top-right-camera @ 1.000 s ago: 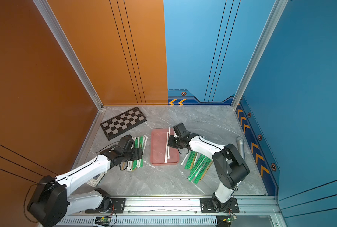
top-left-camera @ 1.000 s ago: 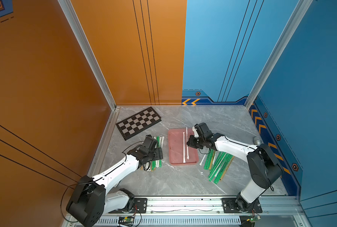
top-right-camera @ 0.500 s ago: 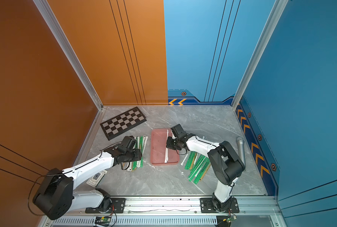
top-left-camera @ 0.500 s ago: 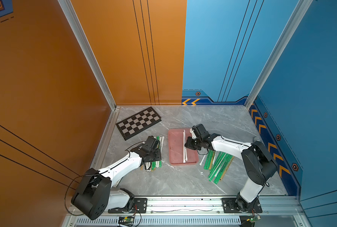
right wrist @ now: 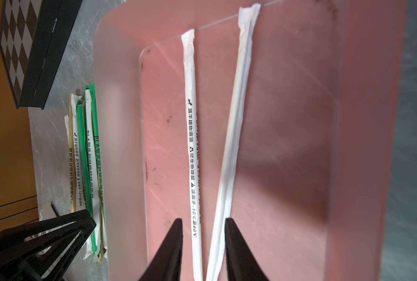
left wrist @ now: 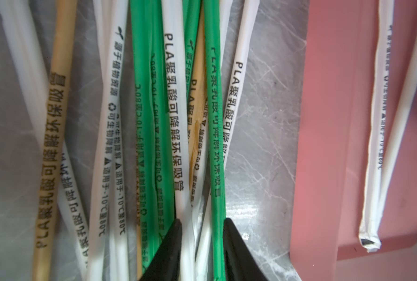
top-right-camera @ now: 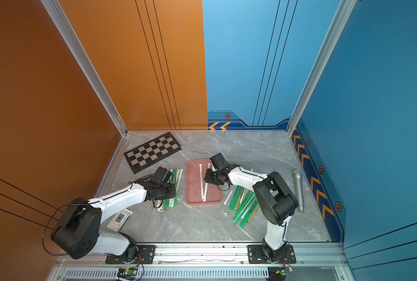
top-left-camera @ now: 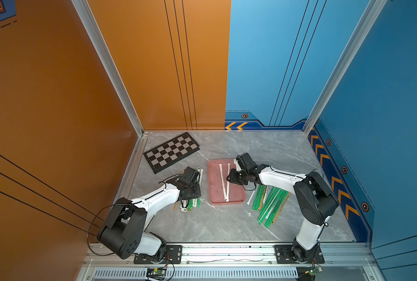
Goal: Put the straws into the storage box
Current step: Pick up the straw from the center of the board.
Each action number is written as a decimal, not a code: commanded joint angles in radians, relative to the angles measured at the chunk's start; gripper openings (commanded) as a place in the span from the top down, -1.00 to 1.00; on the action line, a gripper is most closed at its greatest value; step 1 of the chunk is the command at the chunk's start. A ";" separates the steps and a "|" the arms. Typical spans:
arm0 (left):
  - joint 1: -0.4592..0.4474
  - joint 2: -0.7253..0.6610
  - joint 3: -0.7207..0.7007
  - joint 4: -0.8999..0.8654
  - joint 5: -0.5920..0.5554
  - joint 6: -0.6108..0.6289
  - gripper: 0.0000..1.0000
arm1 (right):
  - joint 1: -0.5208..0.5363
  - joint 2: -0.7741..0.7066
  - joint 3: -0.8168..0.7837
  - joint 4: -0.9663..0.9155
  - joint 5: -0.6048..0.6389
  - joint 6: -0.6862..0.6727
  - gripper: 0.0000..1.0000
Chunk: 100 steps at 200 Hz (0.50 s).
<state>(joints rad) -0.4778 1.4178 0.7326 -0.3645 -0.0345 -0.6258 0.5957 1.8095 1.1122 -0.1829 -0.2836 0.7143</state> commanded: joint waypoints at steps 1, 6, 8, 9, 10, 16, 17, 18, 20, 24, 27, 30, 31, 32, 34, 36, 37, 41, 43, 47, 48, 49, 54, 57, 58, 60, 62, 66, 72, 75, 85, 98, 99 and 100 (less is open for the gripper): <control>0.001 -0.005 0.024 -0.047 -0.036 -0.004 0.38 | -0.001 -0.029 -0.002 -0.029 0.032 -0.013 0.36; -0.001 -0.006 0.026 -0.051 -0.041 -0.002 0.38 | -0.002 -0.030 -0.003 -0.029 0.035 -0.013 0.36; -0.001 -0.008 0.025 -0.053 -0.043 -0.003 0.38 | -0.001 -0.030 -0.003 -0.029 0.036 -0.013 0.36; -0.001 -0.008 0.024 -0.055 -0.044 -0.002 0.38 | -0.002 -0.030 -0.004 -0.029 0.036 -0.013 0.36; -0.001 -0.008 0.024 -0.055 -0.045 -0.001 0.38 | -0.002 -0.030 -0.004 -0.029 0.036 -0.013 0.36; -0.001 -0.008 0.025 -0.057 -0.047 0.000 0.38 | -0.002 -0.031 -0.005 -0.030 0.037 -0.012 0.36; -0.001 -0.008 0.024 -0.057 -0.047 0.000 0.38 | -0.001 -0.031 -0.005 -0.030 0.037 -0.013 0.36; -0.001 -0.009 0.023 -0.057 -0.047 0.000 0.38 | -0.002 -0.032 -0.005 -0.030 0.038 -0.012 0.36; 0.000 -0.007 0.022 -0.057 -0.048 0.000 0.38 | -0.001 -0.030 -0.006 -0.030 0.038 -0.011 0.36; 0.000 -0.006 0.023 -0.057 -0.048 0.000 0.38 | -0.002 -0.031 -0.007 -0.030 0.039 -0.010 0.36; 0.001 -0.005 0.024 -0.057 -0.050 -0.001 0.38 | -0.002 -0.032 -0.007 -0.030 0.041 -0.012 0.36; 0.001 -0.004 0.022 -0.057 -0.052 -0.001 0.38 | -0.001 -0.033 -0.009 -0.030 0.041 -0.009 0.36; 0.001 -0.004 0.021 -0.057 -0.052 0.000 0.38 | -0.002 -0.033 -0.009 -0.030 0.041 -0.009 0.36; 0.001 -0.003 0.021 -0.057 -0.052 0.000 0.38 | -0.002 -0.032 -0.009 -0.030 0.041 -0.009 0.35; 0.001 -0.002 0.021 -0.057 -0.052 0.000 0.38 | -0.002 -0.034 -0.010 -0.030 0.041 -0.010 0.35; 0.001 0.000 0.021 -0.057 -0.053 0.000 0.38 | -0.001 -0.034 -0.011 -0.030 0.042 -0.010 0.36; 0.001 0.001 0.023 -0.057 -0.053 0.000 0.38 | -0.001 -0.033 -0.011 -0.030 0.042 -0.009 0.36; 0.001 0.003 0.023 -0.059 -0.053 0.000 0.38 | -0.002 -0.036 -0.012 -0.030 0.043 -0.009 0.35; 0.000 0.005 0.024 -0.059 -0.053 0.000 0.38 | -0.002 -0.036 -0.011 -0.030 0.044 -0.009 0.36; 0.001 0.007 0.024 -0.059 -0.053 0.000 0.38 | -0.002 -0.036 -0.012 -0.030 0.044 -0.009 0.36; 0.001 0.007 0.024 -0.060 -0.053 0.000 0.38 | -0.002 -0.036 -0.013 -0.030 0.044 -0.009 0.36; 0.001 0.007 0.024 -0.060 -0.053 0.000 0.38 | -0.002 -0.036 -0.014 -0.030 0.044 -0.010 0.35; 0.000 0.011 0.025 -0.060 -0.053 0.001 0.38 | -0.003 -0.039 -0.015 -0.030 0.046 -0.009 0.36; -0.001 0.013 0.025 -0.060 -0.053 0.001 0.38 | -0.002 -0.039 -0.016 -0.030 0.047 -0.009 0.36; -0.001 0.013 0.026 -0.060 -0.054 0.001 0.38 | -0.003 -0.039 -0.016 -0.030 0.047 -0.010 0.36; -0.001 0.013 0.027 -0.060 -0.054 0.001 0.39 | -0.002 -0.040 -0.015 -0.030 0.047 -0.009 0.36; -0.001 0.015 0.026 -0.060 -0.054 0.001 0.38 | -0.003 -0.040 -0.015 -0.030 0.047 -0.009 0.35; 0.000 0.018 0.026 -0.060 -0.054 0.001 0.38 | -0.003 -0.041 -0.015 -0.030 0.047 -0.010 0.35; -0.001 0.021 0.027 -0.060 -0.056 0.001 0.39 | -0.004 -0.042 -0.016 -0.032 0.047 -0.009 0.36; -0.001 0.022 0.028 -0.060 -0.057 0.001 0.39 | -0.005 -0.042 -0.016 -0.032 0.047 -0.009 0.36; -0.001 0.027 0.028 -0.060 -0.059 0.001 0.40 | -0.006 -0.045 -0.017 -0.033 0.047 -0.010 0.35; -0.002 0.036 0.030 -0.060 -0.059 0.002 0.44 | -0.007 -0.048 -0.017 -0.035 0.050 -0.010 0.36; -0.002 0.036 0.030 -0.060 -0.059 0.003 0.44 | -0.007 -0.047 -0.017 -0.035 0.050 -0.009 0.36; -0.002 0.036 0.030 -0.060 -0.059 0.003 0.44 | -0.007 -0.047 -0.017 -0.035 0.050 -0.010 0.36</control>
<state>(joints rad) -0.4778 1.4349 0.7357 -0.3935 -0.0650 -0.6254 0.5945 1.8011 1.1088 -0.1837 -0.2577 0.7143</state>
